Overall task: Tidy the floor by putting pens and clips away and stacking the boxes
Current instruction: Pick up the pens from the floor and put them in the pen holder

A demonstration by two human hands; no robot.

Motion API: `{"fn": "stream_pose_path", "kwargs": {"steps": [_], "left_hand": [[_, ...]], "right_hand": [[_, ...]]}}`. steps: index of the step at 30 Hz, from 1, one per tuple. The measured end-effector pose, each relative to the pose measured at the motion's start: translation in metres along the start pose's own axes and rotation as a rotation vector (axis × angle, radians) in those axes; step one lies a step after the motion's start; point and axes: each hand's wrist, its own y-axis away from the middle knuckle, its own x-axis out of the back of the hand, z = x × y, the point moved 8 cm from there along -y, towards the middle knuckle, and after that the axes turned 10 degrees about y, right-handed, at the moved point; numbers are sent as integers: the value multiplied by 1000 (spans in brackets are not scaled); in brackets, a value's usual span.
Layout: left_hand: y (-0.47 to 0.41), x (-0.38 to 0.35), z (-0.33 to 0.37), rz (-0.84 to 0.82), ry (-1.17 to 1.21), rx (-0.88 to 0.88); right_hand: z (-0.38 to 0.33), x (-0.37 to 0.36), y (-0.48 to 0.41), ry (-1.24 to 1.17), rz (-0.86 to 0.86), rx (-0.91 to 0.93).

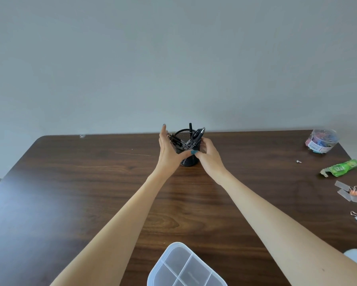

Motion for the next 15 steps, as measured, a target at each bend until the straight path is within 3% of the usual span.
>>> {"fn": "stream_pose_path", "kwargs": {"steps": [4,15], "left_hand": [[3,1,-29,16,42,118],[-25,9,-42,46,-24,53]], "right_hand": [[-3,2,1,89,30,73],[-2,-5,-24,171,144,152]]}}
